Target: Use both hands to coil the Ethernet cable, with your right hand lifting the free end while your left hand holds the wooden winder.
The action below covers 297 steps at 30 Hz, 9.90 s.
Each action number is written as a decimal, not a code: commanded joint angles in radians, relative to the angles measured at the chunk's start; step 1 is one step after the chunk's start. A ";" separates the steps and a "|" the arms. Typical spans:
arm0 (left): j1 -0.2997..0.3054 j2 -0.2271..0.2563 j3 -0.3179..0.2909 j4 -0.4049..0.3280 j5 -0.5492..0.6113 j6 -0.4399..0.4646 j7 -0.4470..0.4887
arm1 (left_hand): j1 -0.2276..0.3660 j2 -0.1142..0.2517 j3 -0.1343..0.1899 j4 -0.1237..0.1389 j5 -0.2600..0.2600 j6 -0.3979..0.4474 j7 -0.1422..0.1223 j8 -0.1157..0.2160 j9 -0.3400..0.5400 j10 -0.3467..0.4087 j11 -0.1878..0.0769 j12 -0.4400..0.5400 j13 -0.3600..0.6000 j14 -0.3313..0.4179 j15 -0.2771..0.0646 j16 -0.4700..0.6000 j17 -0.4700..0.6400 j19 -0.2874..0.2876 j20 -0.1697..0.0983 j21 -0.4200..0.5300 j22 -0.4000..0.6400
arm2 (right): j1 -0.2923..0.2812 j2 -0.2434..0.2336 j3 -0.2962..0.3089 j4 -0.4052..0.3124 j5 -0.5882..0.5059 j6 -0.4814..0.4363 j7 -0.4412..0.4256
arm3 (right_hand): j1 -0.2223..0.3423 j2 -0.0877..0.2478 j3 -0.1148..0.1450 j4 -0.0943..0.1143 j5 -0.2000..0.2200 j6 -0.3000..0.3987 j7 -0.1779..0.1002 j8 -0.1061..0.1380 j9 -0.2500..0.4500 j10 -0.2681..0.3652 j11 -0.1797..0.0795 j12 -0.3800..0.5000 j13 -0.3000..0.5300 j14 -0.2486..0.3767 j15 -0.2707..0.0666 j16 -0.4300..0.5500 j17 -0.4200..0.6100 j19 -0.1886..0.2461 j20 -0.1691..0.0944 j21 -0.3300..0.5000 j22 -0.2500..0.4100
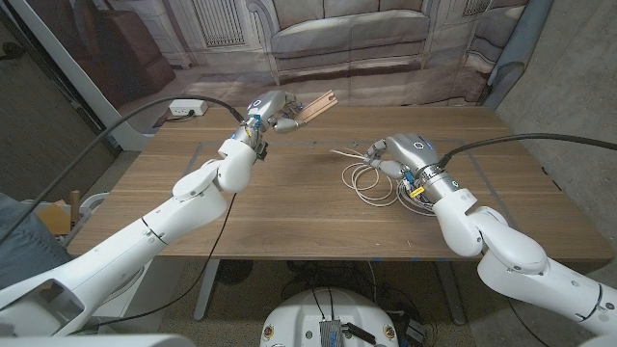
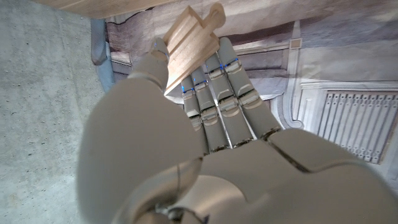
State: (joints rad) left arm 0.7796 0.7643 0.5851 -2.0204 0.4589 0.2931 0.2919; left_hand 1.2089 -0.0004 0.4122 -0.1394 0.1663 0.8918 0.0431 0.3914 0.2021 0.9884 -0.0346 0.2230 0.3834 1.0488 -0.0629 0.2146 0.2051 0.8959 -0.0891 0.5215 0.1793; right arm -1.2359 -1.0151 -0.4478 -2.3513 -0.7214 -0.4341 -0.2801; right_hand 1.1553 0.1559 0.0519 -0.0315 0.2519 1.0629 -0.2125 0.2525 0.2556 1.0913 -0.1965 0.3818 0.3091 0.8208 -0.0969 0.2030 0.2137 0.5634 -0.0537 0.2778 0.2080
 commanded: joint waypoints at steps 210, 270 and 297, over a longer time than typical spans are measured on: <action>-0.195 -0.232 0.005 0.302 -0.370 -0.192 -0.022 | 0.022 0.058 0.070 0.014 0.008 0.190 -0.056 0.018 0.002 0.146 -0.115 -0.005 0.113 0.110 -0.148 0.033 0.040 -0.050 0.007 0.021 0.006 | 0.182 -0.159 0.073 -0.220 0.524 -0.089 0.373 | 0.105 0.005 -0.073 0.114 -0.003 0.025 -0.004 -0.004 0.000 0.080 0.000 -0.014 -0.004 0.104 -0.133 0.008 -0.001 0.026 -0.131 0.022 0.033; -0.185 -0.103 0.133 0.195 -0.251 -0.326 -0.355 | 0.017 0.055 0.075 0.014 0.008 0.193 -0.056 0.019 0.001 0.147 -0.118 -0.014 0.117 0.100 -0.148 0.028 0.041 -0.079 0.004 0.024 0.006 | 0.739 0.286 -0.173 0.040 0.121 0.061 0.511 | 0.116 0.008 -0.083 0.139 0.001 0.025 -0.005 -0.003 0.007 0.073 -0.002 -0.013 0.015 0.073 -0.133 0.001 -0.002 -0.019 -0.134 0.018 0.023; -0.002 -0.005 -0.030 0.108 -0.351 -0.517 -0.280 | 0.014 0.054 0.076 0.015 0.008 0.197 -0.063 0.020 0.000 0.151 -0.117 -0.014 0.118 0.100 -0.149 0.028 0.042 -0.083 0.002 0.028 0.006 | 0.760 0.277 -0.169 0.235 0.209 -0.090 0.500 | 0.126 0.007 -0.089 0.151 0.003 0.024 -0.005 -0.006 0.004 0.073 -0.001 -0.017 0.016 0.077 -0.133 0.002 -0.002 -0.020 -0.134 0.025 0.019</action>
State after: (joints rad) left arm 0.7245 0.7332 0.6046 -1.8786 0.1406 -0.1575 -0.0031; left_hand 1.2089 -0.0004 0.4122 -0.1394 0.1666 0.8994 0.0426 0.4028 0.1974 0.9996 -0.0252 0.2031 0.4986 1.0436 -0.0683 0.2369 0.2434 0.8169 -0.0824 0.5455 0.1840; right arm -0.5140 -0.7478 -0.5850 -2.2064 -0.5500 -0.4679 0.2055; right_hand 1.2656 0.1608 -0.0356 0.1121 0.2478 1.0679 -0.2074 0.2410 0.2573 1.1611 -0.1983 0.3614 0.3228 0.8968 -0.1196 0.1992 0.2095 0.5493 -0.0538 0.2963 0.2276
